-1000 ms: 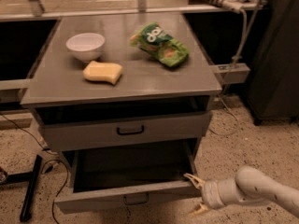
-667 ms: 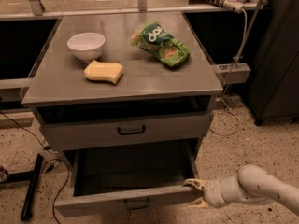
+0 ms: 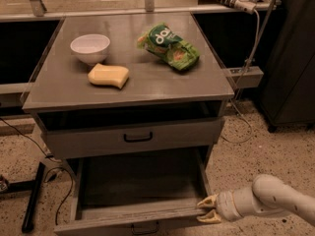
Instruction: Open middle drawer
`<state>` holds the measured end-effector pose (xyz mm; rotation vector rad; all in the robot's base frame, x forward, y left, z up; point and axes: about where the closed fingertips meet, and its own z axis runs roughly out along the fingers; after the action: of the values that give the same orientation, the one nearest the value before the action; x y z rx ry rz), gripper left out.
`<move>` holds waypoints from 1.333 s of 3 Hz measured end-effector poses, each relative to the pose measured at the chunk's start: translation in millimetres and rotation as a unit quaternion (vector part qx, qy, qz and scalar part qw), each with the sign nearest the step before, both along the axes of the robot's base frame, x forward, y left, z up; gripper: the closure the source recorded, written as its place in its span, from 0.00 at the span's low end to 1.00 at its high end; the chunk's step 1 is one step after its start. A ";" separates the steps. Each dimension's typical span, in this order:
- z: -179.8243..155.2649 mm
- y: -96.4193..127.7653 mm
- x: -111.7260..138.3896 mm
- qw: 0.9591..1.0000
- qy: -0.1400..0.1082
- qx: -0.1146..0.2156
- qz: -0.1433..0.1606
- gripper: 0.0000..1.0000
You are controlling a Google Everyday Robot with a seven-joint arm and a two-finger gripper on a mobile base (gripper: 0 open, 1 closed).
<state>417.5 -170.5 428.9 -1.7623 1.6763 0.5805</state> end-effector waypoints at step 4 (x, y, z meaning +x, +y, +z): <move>4.9 -7.4 -37.2 1.000 -0.008 0.001 0.020 0.81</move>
Offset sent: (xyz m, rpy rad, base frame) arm -0.2242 -0.0752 0.0193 0.0001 -0.0165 0.0509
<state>380.3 -177.8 433.7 -1.7976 1.6321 0.5838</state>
